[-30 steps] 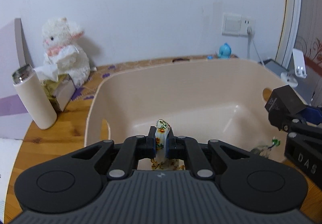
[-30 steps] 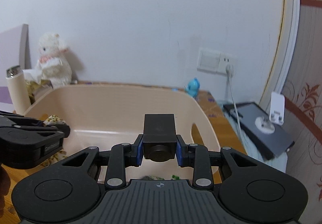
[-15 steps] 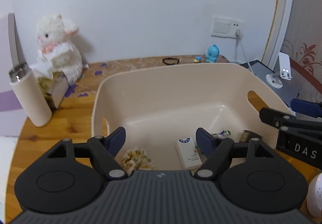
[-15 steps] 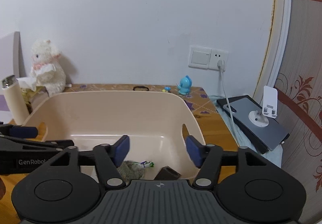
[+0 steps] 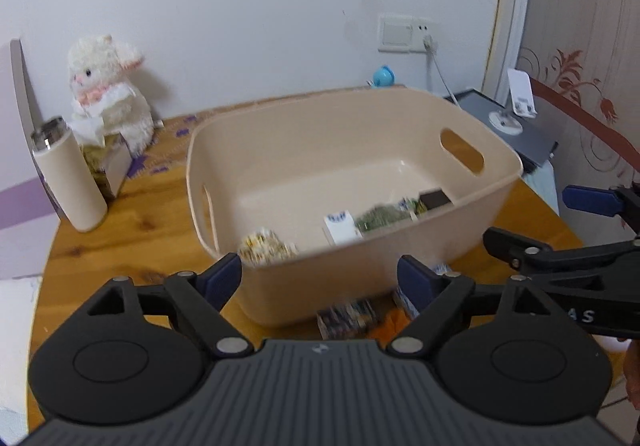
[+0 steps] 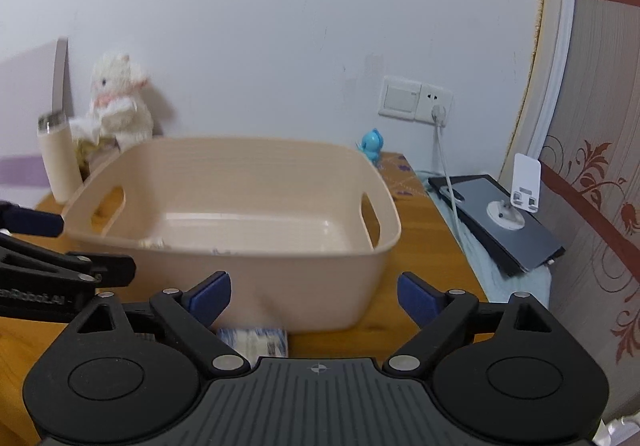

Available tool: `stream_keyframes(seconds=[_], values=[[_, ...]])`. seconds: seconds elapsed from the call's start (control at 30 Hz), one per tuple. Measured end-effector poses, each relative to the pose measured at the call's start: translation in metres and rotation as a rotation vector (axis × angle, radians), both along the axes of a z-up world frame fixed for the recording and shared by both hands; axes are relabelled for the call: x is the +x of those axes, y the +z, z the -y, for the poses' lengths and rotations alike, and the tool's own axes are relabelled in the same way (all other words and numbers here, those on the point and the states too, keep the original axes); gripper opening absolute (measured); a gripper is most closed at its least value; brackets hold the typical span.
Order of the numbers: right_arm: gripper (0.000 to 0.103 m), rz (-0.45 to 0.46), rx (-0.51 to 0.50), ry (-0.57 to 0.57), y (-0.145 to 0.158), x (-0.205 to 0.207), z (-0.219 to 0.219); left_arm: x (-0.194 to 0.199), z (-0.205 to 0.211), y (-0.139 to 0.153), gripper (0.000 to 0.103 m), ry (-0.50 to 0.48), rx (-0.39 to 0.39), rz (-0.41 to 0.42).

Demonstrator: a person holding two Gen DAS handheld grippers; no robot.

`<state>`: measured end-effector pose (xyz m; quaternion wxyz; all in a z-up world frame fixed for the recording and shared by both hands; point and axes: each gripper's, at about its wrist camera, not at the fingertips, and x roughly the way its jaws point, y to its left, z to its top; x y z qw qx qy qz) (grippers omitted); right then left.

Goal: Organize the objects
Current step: 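Grasp the keychain with the left tool while the right tool grasps the blue-and-white tea box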

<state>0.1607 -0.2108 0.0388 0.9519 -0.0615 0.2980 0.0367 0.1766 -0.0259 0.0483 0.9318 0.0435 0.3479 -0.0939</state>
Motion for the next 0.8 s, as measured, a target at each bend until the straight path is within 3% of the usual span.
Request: stream_keyframes(seconds=[0.3,0.57,0.8], values=[[0.093,-0.1,-0.041,0.021,-0.037,-0.005,-0.005,-0.011,-0.007,-0.046,0.086,0.017,0.01,-0.108],[0.093,-0.16,-0.073,0.055,-0.063,-0.006,-0.011,-0.015,-0.02,-0.071,0.086,-0.014,-0.043,-0.209],[0.093,-0.206,-0.078,0.071,-0.077,-0.008,-0.013,-0.015,-0.018,-0.088,0.086,-0.017,-0.058,-0.233]])
